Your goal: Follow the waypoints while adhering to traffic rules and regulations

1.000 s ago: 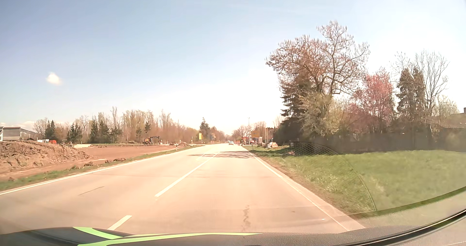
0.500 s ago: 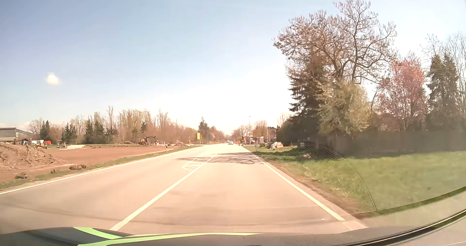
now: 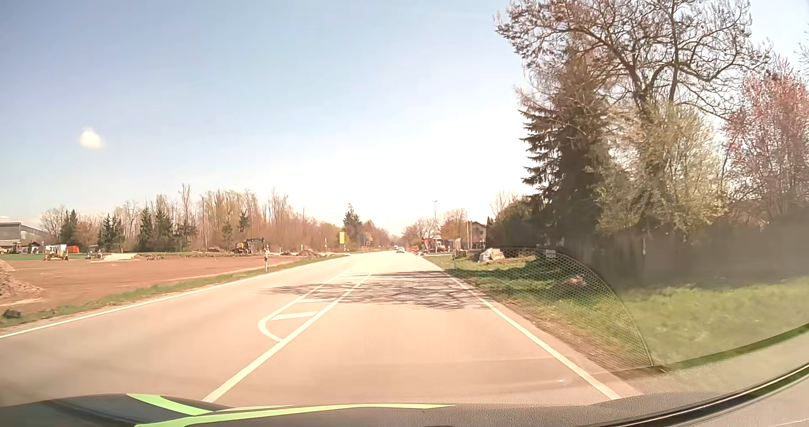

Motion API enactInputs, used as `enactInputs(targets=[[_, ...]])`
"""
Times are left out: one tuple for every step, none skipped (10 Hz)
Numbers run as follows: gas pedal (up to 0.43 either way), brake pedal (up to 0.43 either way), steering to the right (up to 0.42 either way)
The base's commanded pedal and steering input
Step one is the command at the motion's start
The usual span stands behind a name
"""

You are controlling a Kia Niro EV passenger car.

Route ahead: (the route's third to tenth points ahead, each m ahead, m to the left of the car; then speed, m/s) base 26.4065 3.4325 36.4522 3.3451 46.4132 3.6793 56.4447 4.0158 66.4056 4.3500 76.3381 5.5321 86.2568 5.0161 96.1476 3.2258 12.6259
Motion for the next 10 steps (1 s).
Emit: enactInputs(targets=[[0.087,0.0,-0.001],[0.087,0.0,0.0],[0.087,0.0,0.0],[0.087,0.0,0.0],[0.087,0.0,0.0],[0.087,0.0,0.0],[0.087,0.0,0.0],[0.087,0.0,0.0],[0.087,0.0,0.0],[0.087,0.0,0.0]])
